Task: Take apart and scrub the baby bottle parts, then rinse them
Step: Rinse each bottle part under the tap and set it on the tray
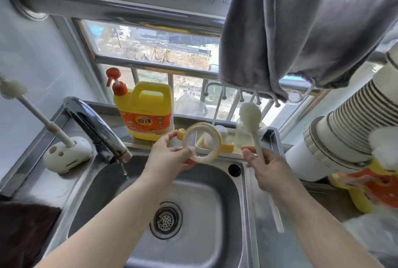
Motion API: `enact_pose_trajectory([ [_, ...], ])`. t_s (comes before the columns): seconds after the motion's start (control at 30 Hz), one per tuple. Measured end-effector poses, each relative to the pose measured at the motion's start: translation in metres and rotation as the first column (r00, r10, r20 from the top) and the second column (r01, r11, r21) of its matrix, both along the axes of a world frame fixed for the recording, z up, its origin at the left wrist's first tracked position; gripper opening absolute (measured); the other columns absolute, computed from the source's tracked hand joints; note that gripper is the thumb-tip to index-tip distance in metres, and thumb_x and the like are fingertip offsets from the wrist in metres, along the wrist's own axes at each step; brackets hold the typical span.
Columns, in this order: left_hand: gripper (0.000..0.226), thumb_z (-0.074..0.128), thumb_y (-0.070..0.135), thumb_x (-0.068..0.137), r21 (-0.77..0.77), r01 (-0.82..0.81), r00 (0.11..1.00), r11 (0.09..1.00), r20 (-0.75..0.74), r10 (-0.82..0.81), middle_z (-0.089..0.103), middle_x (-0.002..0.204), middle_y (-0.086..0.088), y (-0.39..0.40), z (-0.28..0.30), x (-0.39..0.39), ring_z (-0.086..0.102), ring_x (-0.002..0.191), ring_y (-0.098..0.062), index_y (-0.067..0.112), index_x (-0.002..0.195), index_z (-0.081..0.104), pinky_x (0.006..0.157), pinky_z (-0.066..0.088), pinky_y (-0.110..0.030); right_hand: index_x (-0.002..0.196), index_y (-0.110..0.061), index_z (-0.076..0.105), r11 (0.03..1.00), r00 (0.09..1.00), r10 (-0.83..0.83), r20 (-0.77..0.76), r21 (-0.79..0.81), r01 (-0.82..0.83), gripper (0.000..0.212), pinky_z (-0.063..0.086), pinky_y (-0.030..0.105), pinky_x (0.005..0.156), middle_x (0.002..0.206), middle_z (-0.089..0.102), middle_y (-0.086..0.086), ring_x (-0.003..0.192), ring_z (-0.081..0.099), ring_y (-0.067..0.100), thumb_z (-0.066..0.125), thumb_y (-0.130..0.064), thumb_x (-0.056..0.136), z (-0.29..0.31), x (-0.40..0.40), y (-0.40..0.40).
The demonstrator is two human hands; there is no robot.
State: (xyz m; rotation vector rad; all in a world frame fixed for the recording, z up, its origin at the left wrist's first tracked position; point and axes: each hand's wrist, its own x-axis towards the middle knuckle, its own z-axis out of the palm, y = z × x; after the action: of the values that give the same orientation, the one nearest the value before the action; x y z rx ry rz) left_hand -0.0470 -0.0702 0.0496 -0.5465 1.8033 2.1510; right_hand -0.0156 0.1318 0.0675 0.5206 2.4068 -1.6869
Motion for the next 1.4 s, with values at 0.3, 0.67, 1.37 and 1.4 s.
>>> enact_pose_trajectory([
  [0.3,0.059,0.069,0.006,0.083,-0.098,-0.085,0.983,0.992,-0.170,0.067,0.062,0.110,-0.017,0.037,0.022,-0.094,0.067,0.094,-0.028,0.022,0.133,0.042,0.084,0.057,-0.040,0.093,-0.024,0.066,0.997,0.994,0.012,-0.109,0.075,-0.003,0.025,0.035,0.031,0.061,0.071,0.060,-0.006,0.053,0.041,0.009,0.048,-0.041,0.094,0.022,-0.062,0.009],
  [0.67,0.063,0.072,0.008,0.078,-0.020,-0.090,0.994,0.996,-0.065,0.088,0.065,0.106,-0.016,0.051,0.003,-0.126,0.069,0.088,-0.027,0.023,0.132,0.042,0.075,0.058,-0.034,0.093,-0.032,0.066,0.999,0.995,0.049,-0.091,0.019,-0.047,0.020,0.035,0.029,0.060,0.067,0.059,-0.006,0.050,0.040,0.007,0.048,-0.040,0.095,0.017,-0.078,0.023],
  [1.37,0.073,0.071,0.024,0.081,-0.070,-0.034,0.999,0.997,-0.043,0.031,0.053,0.111,-0.004,0.043,-0.007,-0.122,0.063,0.081,-0.012,0.027,0.142,0.030,0.064,0.053,-0.021,0.094,-0.024,0.067,0.996,1.000,0.023,0.004,-0.089,-0.022,0.020,0.029,0.019,0.054,0.059,0.052,-0.003,0.037,0.042,-0.002,0.048,-0.030,0.097,-0.011,-0.062,0.009],
  [1.4,0.073,0.072,0.023,0.081,-0.077,-0.028,0.999,0.997,-0.047,0.025,0.052,0.109,-0.003,0.043,-0.007,-0.122,0.062,0.079,-0.011,0.026,0.141,0.030,0.064,0.052,-0.021,0.095,-0.023,0.066,0.996,1.000,0.023,0.003,-0.088,-0.023,0.019,0.029,0.018,0.052,0.060,0.052,-0.003,0.036,0.041,-0.001,0.048,-0.029,0.097,-0.011,-0.061,0.009],
])
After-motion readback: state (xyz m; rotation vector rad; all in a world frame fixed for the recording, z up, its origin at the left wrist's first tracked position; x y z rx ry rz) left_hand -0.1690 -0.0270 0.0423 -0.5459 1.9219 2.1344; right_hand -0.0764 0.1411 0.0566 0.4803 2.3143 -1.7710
